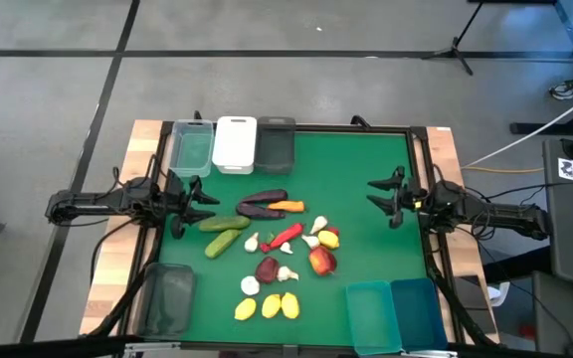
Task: Sort produce into baskets
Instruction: Put the green cucumber into the transparent bin
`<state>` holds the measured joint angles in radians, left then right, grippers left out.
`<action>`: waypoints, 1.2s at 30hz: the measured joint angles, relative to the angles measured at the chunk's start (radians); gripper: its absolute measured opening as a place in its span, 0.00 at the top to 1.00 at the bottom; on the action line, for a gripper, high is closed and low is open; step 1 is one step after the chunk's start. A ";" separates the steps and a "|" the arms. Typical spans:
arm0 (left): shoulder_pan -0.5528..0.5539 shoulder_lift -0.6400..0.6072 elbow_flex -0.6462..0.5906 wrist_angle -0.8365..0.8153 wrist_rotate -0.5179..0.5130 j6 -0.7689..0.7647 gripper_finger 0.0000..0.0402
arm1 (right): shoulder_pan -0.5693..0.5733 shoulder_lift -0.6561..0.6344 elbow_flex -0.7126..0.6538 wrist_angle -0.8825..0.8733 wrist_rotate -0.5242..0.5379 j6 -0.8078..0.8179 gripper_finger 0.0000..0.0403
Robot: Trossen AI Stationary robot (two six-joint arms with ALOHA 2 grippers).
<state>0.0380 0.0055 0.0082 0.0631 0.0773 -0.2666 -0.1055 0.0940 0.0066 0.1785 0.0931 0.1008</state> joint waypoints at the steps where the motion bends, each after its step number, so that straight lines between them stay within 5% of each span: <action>1: 0.000 0.000 0.000 0.000 -0.033 0.004 0.56 | 0.000 0.000 0.000 0.006 0.015 0.004 0.48; 10: 0.000 0.000 0.000 0.000 -0.224 0.052 0.56 | 0.000 0.000 0.010 0.043 0.022 0.069 0.48; 22: 0.001 0.000 0.000 0.183 -0.304 0.134 0.56 | 0.000 0.068 0.209 0.056 0.119 -0.023 0.48; 30: -0.007 0.000 0.036 0.256 -0.295 -0.071 0.56 | 0.000 0.332 0.479 -0.121 0.124 -0.130 0.48; 36: -0.037 0.031 0.087 0.263 -0.294 -0.079 0.56 | 0.000 0.596 0.681 -0.354 0.009 -0.134 0.41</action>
<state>0.0006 0.0367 0.0953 0.3263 -0.2167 -0.3460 -0.1051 0.6899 0.6872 -0.1751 0.1018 -0.0332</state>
